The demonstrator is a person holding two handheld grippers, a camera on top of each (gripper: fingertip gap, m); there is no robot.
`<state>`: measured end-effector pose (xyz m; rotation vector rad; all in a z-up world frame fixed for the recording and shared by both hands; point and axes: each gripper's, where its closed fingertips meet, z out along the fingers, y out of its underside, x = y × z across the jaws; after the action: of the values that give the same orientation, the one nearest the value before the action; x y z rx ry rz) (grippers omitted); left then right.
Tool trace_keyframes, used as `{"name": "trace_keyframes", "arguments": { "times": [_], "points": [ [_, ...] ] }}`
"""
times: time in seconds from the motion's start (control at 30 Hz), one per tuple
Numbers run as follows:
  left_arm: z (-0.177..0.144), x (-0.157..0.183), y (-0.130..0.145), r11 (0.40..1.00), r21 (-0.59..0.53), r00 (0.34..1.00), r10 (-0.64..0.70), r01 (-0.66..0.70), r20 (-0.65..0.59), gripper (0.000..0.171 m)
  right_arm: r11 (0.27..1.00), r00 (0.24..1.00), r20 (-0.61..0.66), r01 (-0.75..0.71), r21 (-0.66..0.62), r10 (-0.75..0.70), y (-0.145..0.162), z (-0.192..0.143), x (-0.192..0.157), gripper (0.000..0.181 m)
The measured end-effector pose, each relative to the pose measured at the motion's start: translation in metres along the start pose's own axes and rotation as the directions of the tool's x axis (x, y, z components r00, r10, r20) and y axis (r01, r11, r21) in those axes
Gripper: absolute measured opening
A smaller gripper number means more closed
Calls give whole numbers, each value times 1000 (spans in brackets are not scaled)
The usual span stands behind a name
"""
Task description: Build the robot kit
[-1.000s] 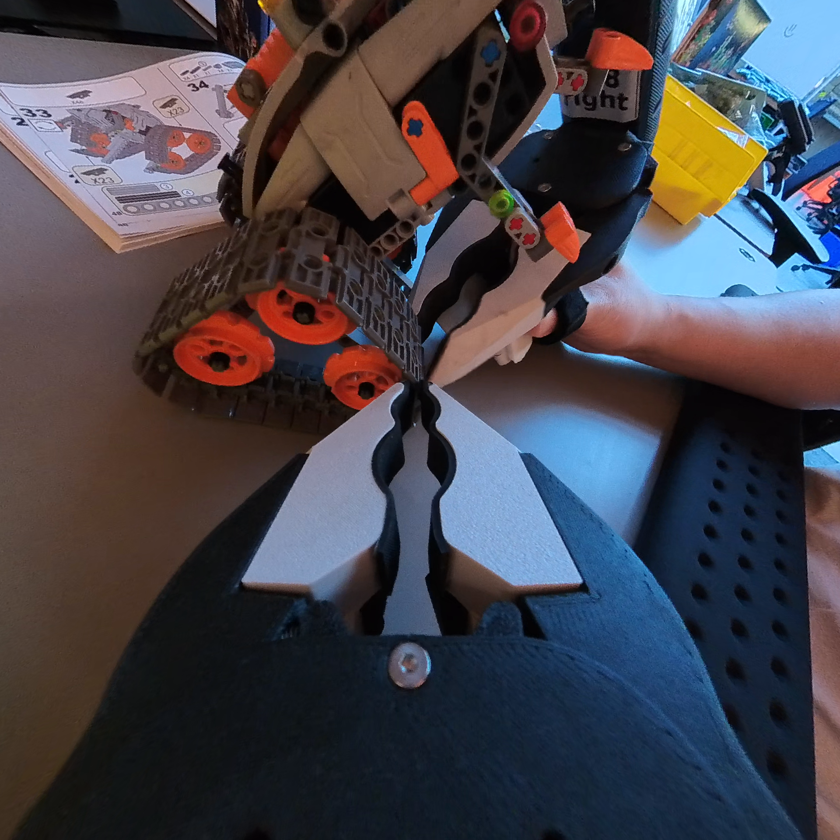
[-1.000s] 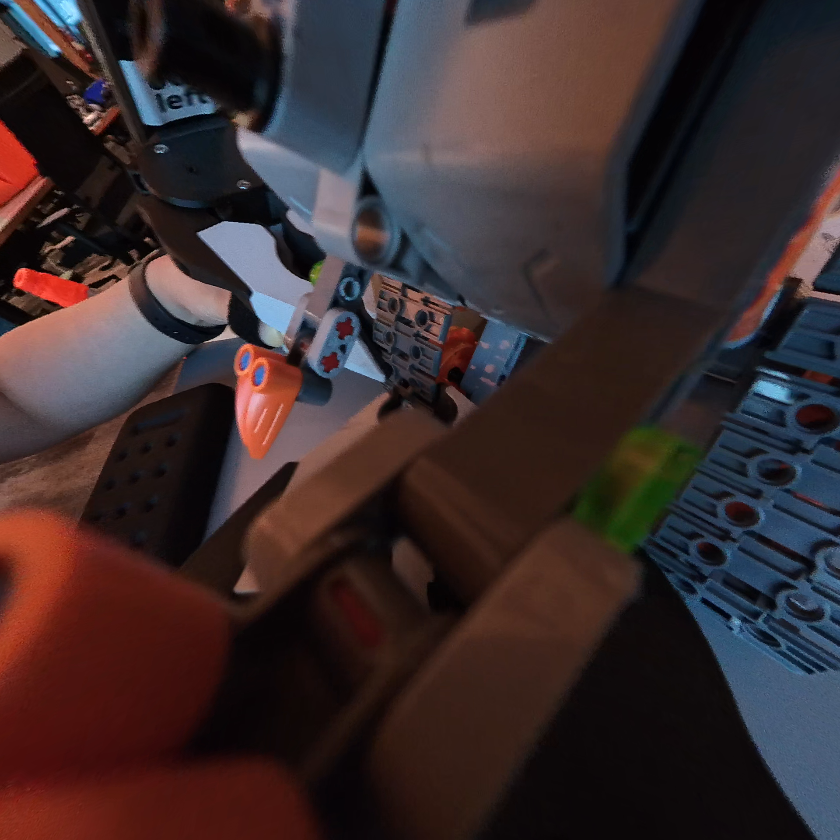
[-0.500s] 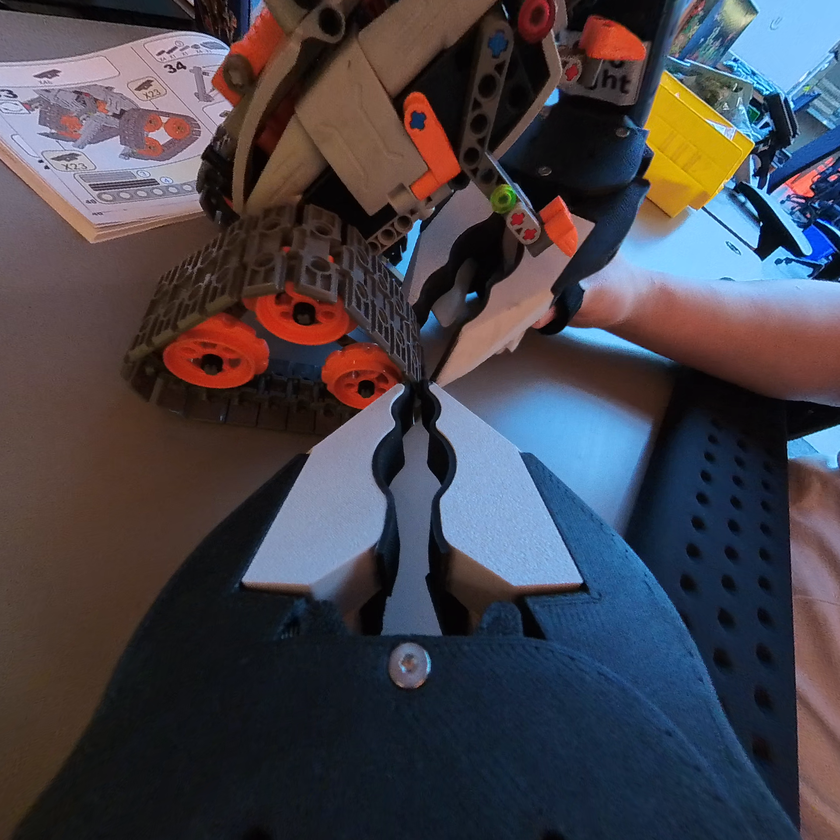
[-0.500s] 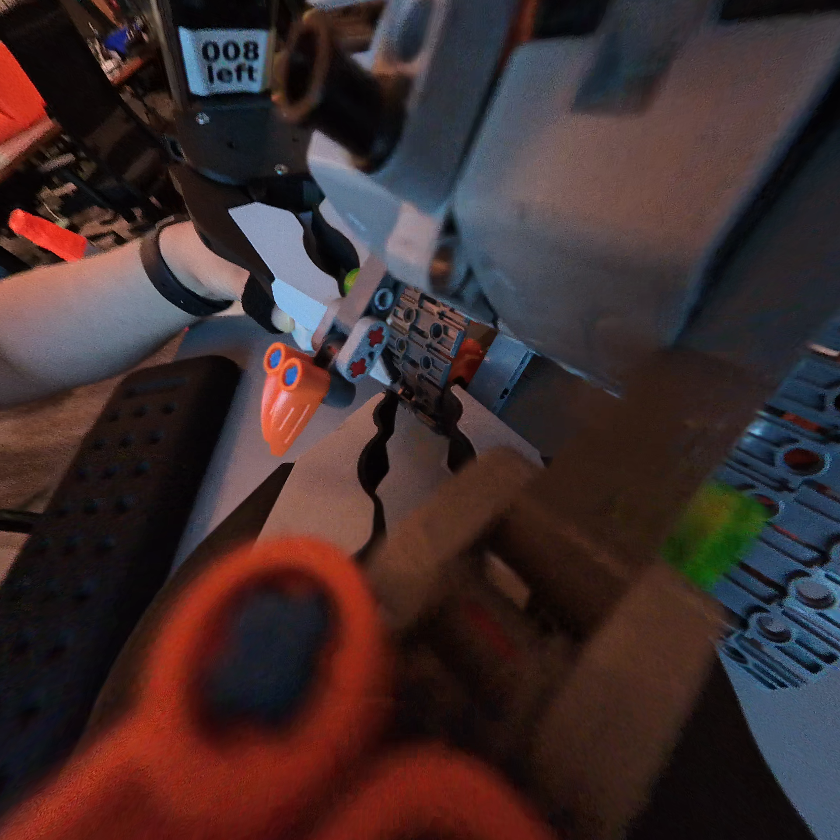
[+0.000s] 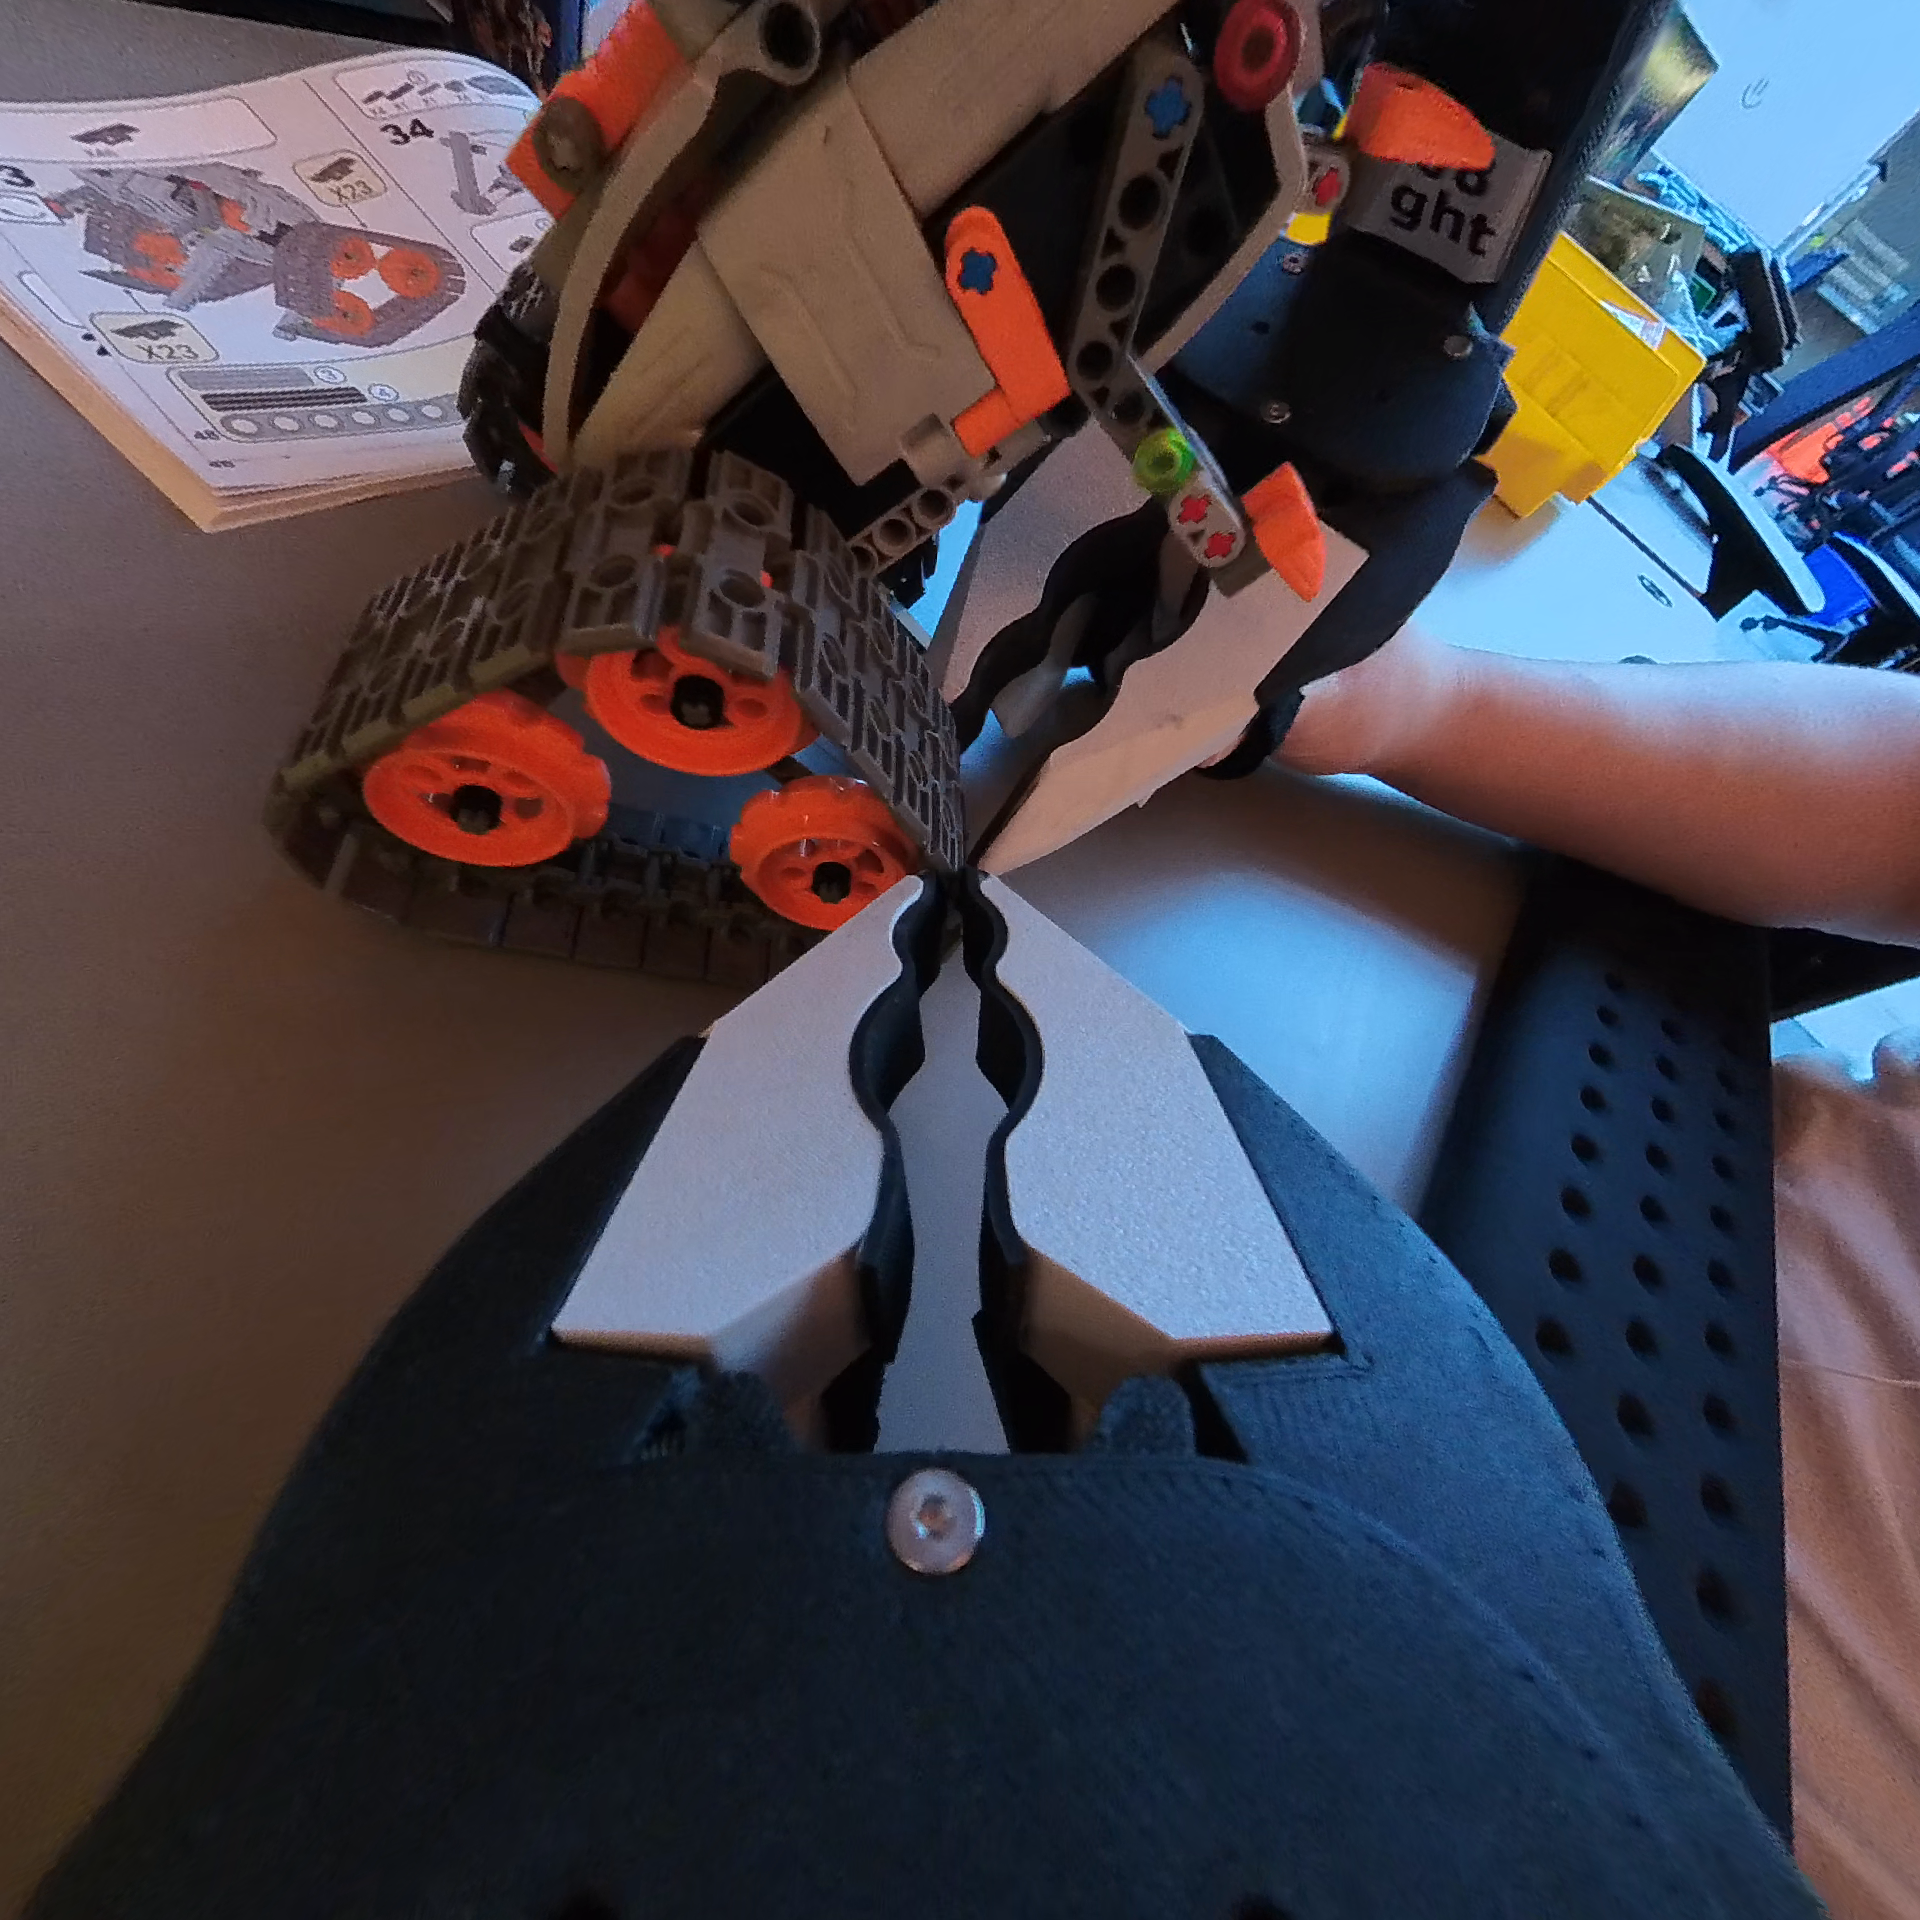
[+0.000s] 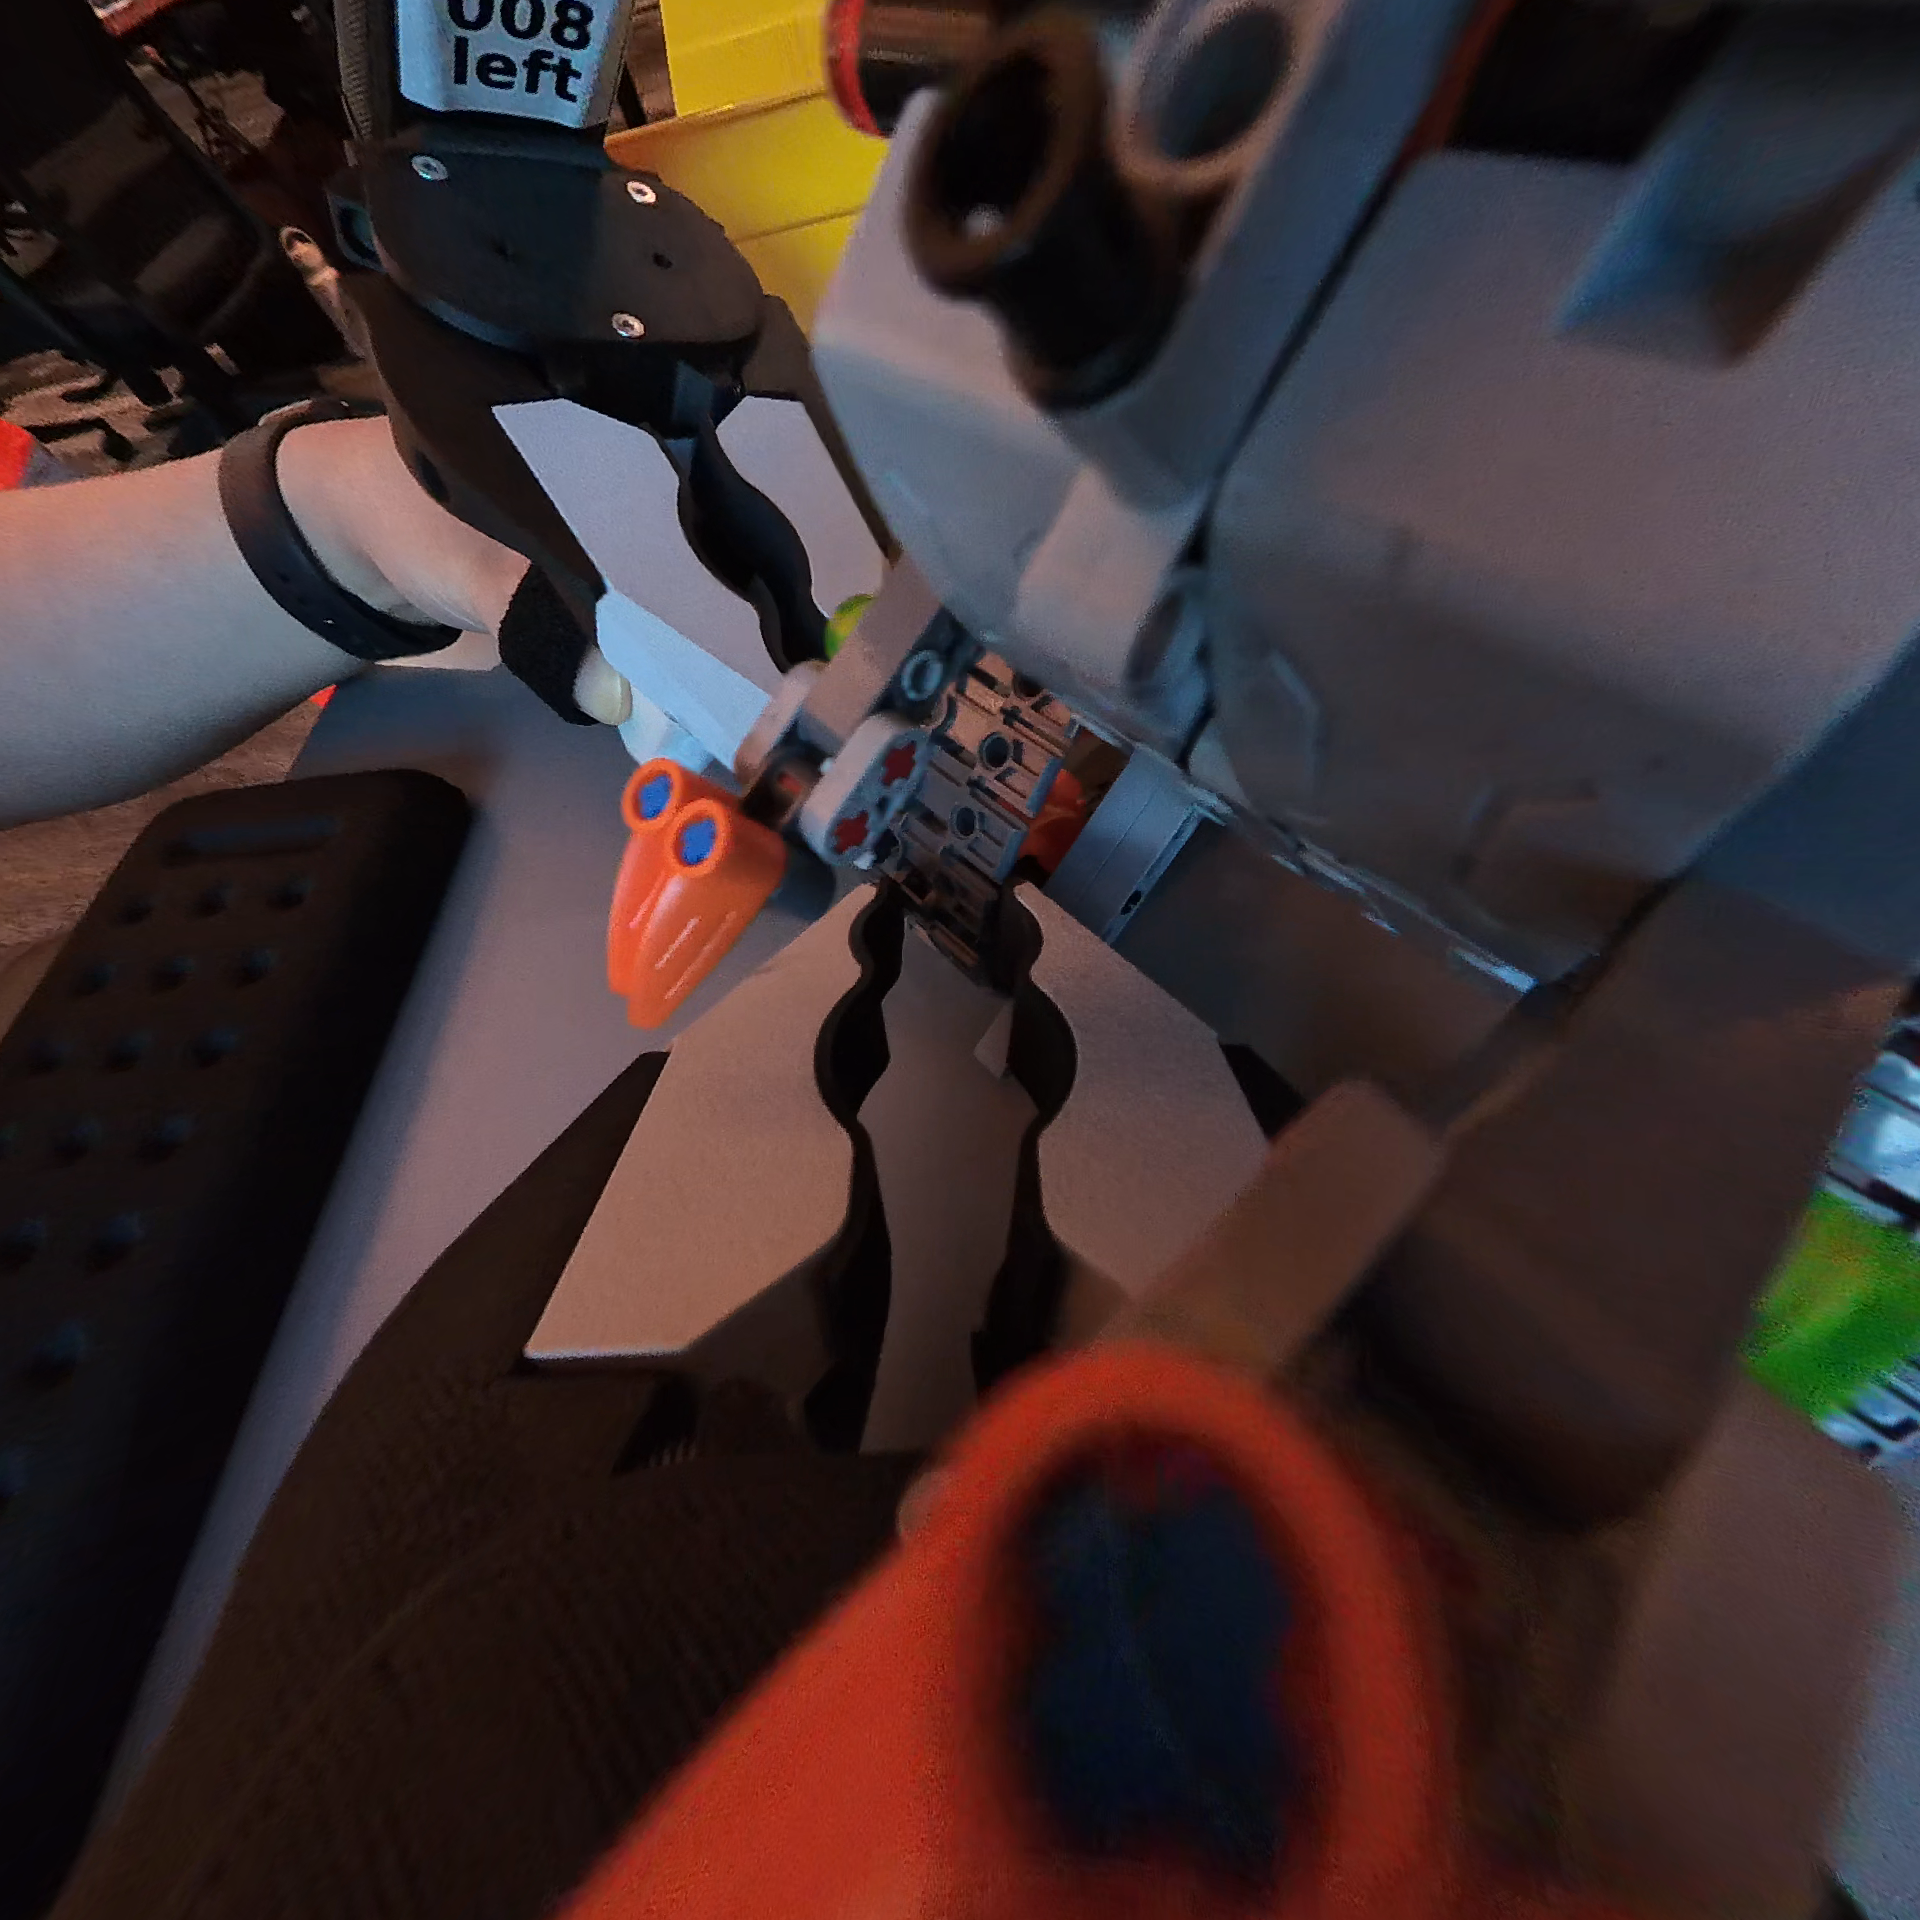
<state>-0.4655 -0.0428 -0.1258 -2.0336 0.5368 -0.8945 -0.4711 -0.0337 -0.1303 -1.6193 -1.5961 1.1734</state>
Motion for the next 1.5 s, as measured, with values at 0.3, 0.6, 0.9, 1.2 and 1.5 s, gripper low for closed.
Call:
{"name": "trace_keyframes", "arguments": {
  "times": [0.3,0.6,0.9,1.2,1.5],
  "points": [
    [0,-2,1,1000,-14,1000,-4,4,-3,2,1000,1000,-3,-9,-13,9,1,2,1,17],
    [1,-5,7,998,-60,1000,-3,4,4,2,992,993,-29,110,-66,-112,7,6,1,17],
    [2,-5,8,998,-66,1000,4,-3,10,2,989,991,-31,128,-73,-131,8,6,2,17],
    [0,-8,5,982,-67,975,186,-179,125,2,998,1000,-10,28,-49,-29,4,7,3,13],
    [-3,-12,1,963,-60,940,270,-263,211,17,999,1000,0,9,-42,-9,1,9,4,13]
  ]
}}
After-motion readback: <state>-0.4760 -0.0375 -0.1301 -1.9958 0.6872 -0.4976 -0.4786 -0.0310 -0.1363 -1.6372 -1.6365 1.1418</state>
